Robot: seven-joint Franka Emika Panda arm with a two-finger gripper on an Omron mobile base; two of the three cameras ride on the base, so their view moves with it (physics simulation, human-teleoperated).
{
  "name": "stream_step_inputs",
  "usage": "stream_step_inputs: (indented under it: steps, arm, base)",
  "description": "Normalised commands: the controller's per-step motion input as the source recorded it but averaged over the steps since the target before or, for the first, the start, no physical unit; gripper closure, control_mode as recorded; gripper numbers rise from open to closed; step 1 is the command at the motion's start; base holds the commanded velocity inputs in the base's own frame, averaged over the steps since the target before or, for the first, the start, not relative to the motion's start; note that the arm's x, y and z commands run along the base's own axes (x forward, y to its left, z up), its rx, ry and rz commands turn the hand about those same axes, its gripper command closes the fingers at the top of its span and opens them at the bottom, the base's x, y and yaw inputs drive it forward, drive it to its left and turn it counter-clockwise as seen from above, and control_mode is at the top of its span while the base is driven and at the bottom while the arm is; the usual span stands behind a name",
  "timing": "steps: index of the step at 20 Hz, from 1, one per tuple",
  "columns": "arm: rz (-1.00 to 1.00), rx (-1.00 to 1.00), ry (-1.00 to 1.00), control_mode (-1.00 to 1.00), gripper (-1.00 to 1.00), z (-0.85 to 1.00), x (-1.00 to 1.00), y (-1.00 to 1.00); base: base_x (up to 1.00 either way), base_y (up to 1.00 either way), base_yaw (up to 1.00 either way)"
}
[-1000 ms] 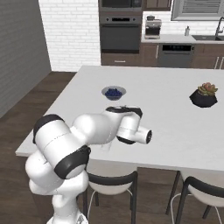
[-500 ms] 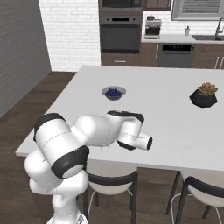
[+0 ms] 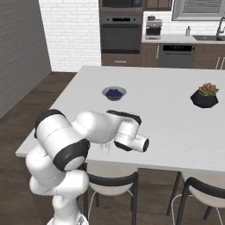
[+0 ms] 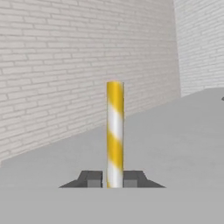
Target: Take a straw from the drawer in front and place it inside the glass cup on the dining counter.
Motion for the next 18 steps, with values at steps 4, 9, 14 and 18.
stream_step_inputs:
  steps: [4,9,14,18]
  arm:
    - [0.00,0.00,0.00,-1.00,-1.00,-0.03,0.02,-0.01]
    - [0.00,-0.01,0.00,-1.00,-1.00,0.11,-0.02,-0.03]
    - [0.00,-0.01,0.00,-1.00,-1.00,0.53,0.00,-0.01]
    - [0.00,-0.01,0.00,-1.00,-1.00,0.62,0.00,0.00]
  base:
    - [0.00,0.00,0.00]
    - [0.00,0.00,0.00]
    - [0.00,0.00,0.00]
    - [0.00,0.00,0.00]
